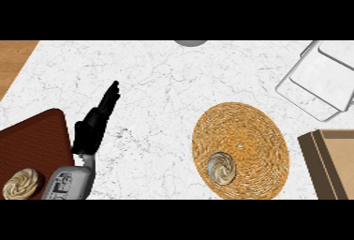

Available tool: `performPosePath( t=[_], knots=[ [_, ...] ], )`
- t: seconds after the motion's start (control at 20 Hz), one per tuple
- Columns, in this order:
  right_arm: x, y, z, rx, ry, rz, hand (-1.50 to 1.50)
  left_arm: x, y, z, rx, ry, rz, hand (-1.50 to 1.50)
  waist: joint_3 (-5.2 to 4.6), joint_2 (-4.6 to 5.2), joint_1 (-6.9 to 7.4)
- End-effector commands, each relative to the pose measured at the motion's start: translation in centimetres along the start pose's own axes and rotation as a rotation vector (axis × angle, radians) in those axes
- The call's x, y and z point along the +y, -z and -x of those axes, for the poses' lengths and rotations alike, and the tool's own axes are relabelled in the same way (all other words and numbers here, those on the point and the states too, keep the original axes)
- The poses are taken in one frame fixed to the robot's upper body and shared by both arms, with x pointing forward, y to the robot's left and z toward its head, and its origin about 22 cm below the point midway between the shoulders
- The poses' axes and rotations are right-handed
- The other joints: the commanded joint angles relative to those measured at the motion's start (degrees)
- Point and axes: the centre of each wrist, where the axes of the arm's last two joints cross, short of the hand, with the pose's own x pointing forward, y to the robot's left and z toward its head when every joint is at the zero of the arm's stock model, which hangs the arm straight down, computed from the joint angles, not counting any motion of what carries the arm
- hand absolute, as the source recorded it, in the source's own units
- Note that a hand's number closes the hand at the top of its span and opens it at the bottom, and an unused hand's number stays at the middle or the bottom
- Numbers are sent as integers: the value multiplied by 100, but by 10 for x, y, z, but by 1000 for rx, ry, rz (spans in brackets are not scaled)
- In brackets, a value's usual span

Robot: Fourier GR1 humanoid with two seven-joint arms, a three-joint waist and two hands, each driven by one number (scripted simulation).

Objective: Pick the squash from the placemat and place it in the tiered shelf

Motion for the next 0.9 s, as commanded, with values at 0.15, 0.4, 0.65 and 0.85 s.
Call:
performPosePath(
  t=[0.15, 0.4, 0.65, 0.85],
  knots=[
    [55, 21, 23, 14, -14, 22, 150, -12, 1, 8, -21, 24, -1, 0, 0, 11, 7],
    [50, 24, 39, 47, 326, 70, 150, -6, 4, -13, -24, -5, 10, 0, 6, 11, 58],
    [57, 42, 42, 61, 332, 84, 150, -2, 11, -5, -11, 2, 18, 0, 5, 23, 54],
    [68, 49, 46, 53, 324, 81, 150, -4, -3, -1, -29, -8, 19, 0, 5, 20, 75]
  ],
)
